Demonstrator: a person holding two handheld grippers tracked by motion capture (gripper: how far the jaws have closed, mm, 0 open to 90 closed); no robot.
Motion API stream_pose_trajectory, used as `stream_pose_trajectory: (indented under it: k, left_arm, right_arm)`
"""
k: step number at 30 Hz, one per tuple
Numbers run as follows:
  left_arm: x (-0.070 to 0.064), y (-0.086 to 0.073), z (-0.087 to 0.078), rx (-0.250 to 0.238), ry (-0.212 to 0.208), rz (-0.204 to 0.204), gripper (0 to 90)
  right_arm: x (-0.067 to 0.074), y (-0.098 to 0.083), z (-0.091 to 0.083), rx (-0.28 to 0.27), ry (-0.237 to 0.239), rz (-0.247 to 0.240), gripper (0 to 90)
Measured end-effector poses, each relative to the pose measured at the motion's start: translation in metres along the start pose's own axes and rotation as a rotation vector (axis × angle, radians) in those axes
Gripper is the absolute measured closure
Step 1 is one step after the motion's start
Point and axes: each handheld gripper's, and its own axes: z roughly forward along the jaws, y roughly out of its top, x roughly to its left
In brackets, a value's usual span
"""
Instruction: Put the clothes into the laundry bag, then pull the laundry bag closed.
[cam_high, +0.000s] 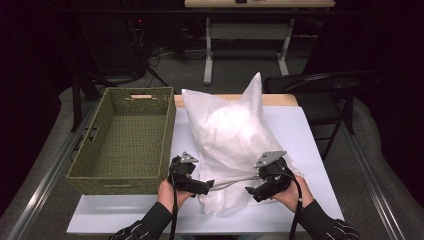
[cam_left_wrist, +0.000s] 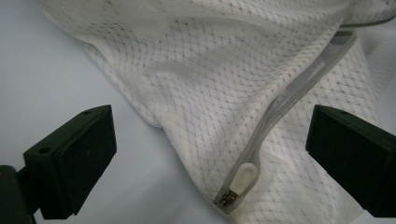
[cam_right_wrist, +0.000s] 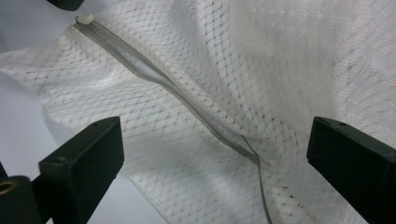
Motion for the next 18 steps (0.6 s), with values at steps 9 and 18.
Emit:
stream_pose_trajectory:
  k: [9,18]
  left_arm:
    - [0.006,-0.001,0.016,0.034,0.026,-0.023,15.5]
    - [0.012,-0.011,0.027,0.092,0.029,-0.025,41.4]
  right_arm:
    - [0.002,0.000,0.000,0.000,0.013,-0.004,5.7]
    - [0.007,0.003,0.002,-0.005,0.029,-0.018,7.8]
